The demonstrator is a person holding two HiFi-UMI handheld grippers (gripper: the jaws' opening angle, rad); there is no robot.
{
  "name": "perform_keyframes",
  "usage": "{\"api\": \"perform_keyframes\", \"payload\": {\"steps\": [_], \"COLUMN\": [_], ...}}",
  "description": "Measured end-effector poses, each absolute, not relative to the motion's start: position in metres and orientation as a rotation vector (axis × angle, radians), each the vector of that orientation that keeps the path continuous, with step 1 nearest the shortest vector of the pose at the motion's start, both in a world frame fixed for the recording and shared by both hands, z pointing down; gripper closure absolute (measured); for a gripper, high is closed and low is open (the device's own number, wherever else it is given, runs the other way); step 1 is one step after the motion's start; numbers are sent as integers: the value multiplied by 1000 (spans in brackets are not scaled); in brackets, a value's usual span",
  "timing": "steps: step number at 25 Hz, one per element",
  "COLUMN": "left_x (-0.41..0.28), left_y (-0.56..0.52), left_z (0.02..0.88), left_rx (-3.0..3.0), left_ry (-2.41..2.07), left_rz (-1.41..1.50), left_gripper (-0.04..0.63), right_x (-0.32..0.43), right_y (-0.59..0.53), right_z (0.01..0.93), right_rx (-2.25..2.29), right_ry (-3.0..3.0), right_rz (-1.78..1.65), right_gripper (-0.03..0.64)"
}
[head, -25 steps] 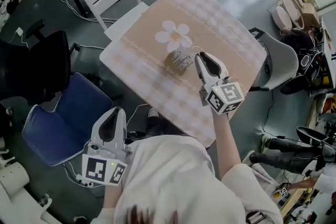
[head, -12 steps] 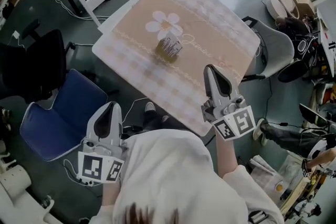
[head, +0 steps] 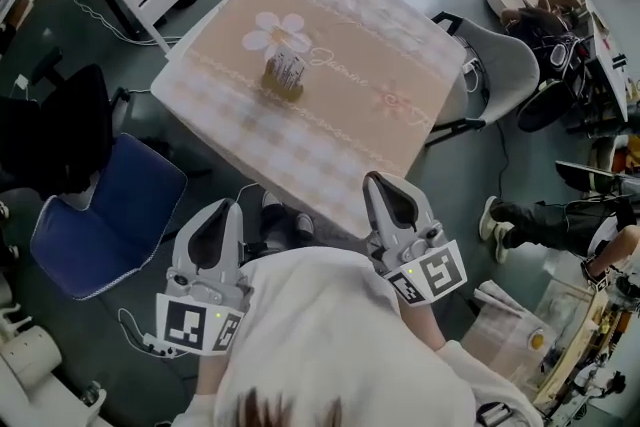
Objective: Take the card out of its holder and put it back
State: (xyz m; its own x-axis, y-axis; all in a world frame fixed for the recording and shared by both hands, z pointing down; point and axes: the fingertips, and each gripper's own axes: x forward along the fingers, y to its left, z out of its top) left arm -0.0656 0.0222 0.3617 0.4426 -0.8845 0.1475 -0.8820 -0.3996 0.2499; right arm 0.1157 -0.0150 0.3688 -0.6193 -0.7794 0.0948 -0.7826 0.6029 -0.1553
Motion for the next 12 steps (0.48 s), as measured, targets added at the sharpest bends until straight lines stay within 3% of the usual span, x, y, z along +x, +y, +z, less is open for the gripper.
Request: {"api": "perform_keyframes", "payload": {"steps": [12], "left_x": [-39], "left_y": [85], "left_z": [360], "left_rx": [2392], "left_ry": [-1588], "left_rz": [-43], "left_gripper": [594], "right_x": [147], "right_y": [51], "right_z": [381], "right_rx": [1331], "right_ry": [-2782], "right_rz": [278], "right_gripper": [618]}}
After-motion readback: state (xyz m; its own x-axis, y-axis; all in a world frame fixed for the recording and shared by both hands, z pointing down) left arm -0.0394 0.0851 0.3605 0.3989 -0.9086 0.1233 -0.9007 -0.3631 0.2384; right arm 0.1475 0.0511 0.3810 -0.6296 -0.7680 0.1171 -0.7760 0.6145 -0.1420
